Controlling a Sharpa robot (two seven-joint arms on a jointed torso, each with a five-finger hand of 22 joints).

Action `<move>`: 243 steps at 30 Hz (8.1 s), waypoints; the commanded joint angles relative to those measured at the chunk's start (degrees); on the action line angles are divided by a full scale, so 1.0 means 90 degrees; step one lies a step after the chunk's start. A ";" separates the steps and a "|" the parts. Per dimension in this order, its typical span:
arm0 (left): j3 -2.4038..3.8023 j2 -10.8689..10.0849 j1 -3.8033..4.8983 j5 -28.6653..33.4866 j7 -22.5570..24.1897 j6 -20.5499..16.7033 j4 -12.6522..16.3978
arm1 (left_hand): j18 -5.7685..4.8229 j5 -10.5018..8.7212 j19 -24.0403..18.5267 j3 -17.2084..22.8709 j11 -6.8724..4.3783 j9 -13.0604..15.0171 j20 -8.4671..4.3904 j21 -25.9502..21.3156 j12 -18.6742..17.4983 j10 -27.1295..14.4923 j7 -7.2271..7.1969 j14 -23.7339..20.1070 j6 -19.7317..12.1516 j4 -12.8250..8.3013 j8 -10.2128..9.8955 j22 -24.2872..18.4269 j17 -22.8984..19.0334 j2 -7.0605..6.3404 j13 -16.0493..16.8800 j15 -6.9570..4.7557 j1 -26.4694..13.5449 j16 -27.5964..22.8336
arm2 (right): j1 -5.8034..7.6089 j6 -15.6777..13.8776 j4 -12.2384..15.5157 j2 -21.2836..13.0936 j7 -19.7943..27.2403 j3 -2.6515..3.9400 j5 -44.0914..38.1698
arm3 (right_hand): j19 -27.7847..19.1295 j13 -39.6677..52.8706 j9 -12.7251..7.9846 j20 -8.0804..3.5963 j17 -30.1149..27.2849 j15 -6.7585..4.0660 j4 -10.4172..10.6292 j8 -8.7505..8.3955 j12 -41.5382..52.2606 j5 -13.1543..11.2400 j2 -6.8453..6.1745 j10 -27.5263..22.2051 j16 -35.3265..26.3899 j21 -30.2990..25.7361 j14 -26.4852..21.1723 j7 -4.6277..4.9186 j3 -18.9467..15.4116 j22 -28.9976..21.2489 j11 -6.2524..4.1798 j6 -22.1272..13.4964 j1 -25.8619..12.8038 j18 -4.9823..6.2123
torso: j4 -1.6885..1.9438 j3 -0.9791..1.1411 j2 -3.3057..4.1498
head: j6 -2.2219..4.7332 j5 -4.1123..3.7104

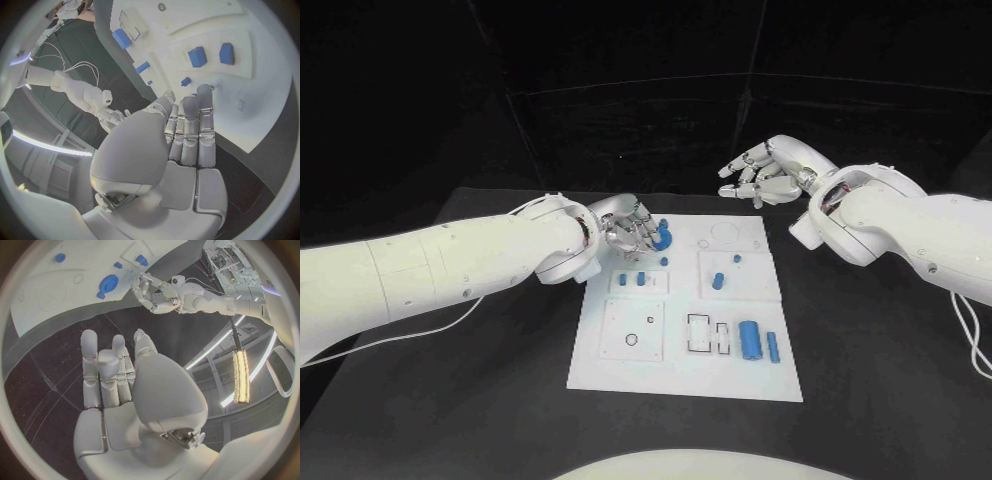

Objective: Assemble the parts on the task board

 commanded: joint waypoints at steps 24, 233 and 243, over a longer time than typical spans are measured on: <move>-0.0141 0.0779 -0.0075 -0.2787 0.0227 0.0227 -0.0785 | -0.0243 0.0059 0.1527 0.0220 0.0027 -0.1007 0.0013 0.2192 -0.0851 0.0172 -0.0036 0.1749 0.0435 -0.0365 -0.0625 0.1844 0.1850 -0.0363 -0.1304 -0.0050 -0.0394 0.2569 | 0.0014 -0.0049 0.0037 0.0012 0.0042 0.0005 0.0014 | 0.0047 -0.0016 0.0005 -0.0011 0.0001 -0.0012 0.0025 0.0032 -0.0030 0.0044 0.0023 -0.0004 -0.0039 -0.0013 0.0016 -0.0001 -0.0002 0.0002 -0.0005 -0.0053 0.0060 0.0100 | -0.0001 -0.0004 0.0007 | 0.0038 -0.0084; 0.0170 -0.1185 -0.0167 0.4558 0.2992 0.0028 0.0331 | 0.0094 0.0018 0.0469 0.0842 0.0016 -0.1636 0.0034 -0.0364 -0.1908 0.1153 -0.0001 0.0382 0.1136 -0.0471 -0.1143 0.0080 -0.2130 -0.0228 -0.1658 -0.0045 -0.1319 0.0444 | -0.0295 0.0808 0.0398 -0.0379 -0.0961 -0.0024 -0.3648 | 0.1226 -0.2742 -0.0040 -0.0012 0.0749 0.0035 -0.0025 -0.0164 -0.3335 -0.0620 -0.0100 0.0285 0.0695 0.1233 0.0477 0.0037 0.0688 0.1870 0.0115 0.0755 0.1038 -0.0217 | 0.0012 -0.0007 -0.0003 | 0.0191 -0.0470; 0.0164 -0.1307 -0.0185 0.5426 0.3563 0.0124 0.0617 | 0.0088 0.0026 0.0563 0.0733 0.0024 -0.1650 0.0026 -0.0741 -0.1955 0.1261 0.0032 0.0420 0.1154 -0.0489 -0.1190 -0.0265 -0.2394 -0.0135 -0.1673 -0.0043 -0.1231 0.0093 | -0.0468 0.1140 0.0581 -0.0397 -0.1411 -0.0038 -0.4146 | 0.1191 -0.2999 -0.0032 0.0056 0.0759 0.0097 0.0019 -0.0258 -0.3608 -0.0735 -0.0245 0.0147 0.0743 0.1257 0.0460 0.0065 0.0724 0.1890 0.0188 0.0735 0.0990 -0.0210 | 0.0008 0.0002 0.0002 | 0.0230 -0.0613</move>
